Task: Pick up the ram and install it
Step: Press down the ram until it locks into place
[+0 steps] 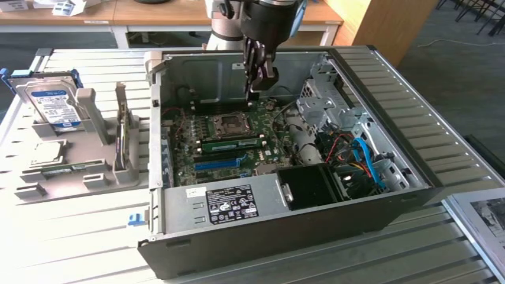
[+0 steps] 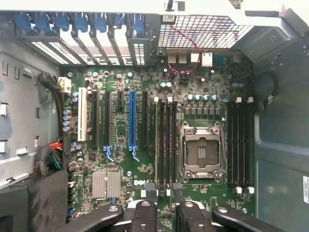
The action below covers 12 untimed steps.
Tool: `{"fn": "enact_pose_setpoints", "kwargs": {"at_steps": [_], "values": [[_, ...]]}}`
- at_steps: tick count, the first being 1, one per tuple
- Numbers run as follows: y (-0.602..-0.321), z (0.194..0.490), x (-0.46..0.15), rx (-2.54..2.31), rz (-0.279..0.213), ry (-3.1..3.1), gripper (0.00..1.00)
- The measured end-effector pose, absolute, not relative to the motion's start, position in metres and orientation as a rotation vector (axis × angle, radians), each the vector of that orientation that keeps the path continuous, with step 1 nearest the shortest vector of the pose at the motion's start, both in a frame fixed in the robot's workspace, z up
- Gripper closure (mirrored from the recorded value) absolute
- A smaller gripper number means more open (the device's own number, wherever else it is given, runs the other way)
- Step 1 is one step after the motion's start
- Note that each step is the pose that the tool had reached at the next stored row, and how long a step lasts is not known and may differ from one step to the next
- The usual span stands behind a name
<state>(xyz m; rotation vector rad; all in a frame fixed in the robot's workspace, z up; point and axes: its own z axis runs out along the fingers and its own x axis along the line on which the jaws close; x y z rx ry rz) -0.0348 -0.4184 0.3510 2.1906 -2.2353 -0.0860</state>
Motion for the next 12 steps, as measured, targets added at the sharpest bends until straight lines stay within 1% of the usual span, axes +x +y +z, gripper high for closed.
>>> {"fn": "enact_pose_setpoints", "kwargs": {"at_steps": [10, 11, 12], "values": [[-0.4184, 0.3510, -0.0348, 2.191, -0.086, -2.235, 0.75], [-0.4184, 0.3510, -0.0348, 2.191, -0.086, -2.235, 0.76], [-0.4184, 0.3510, -0.0348, 2.191, -0.086, -2.235, 0.82]]}}
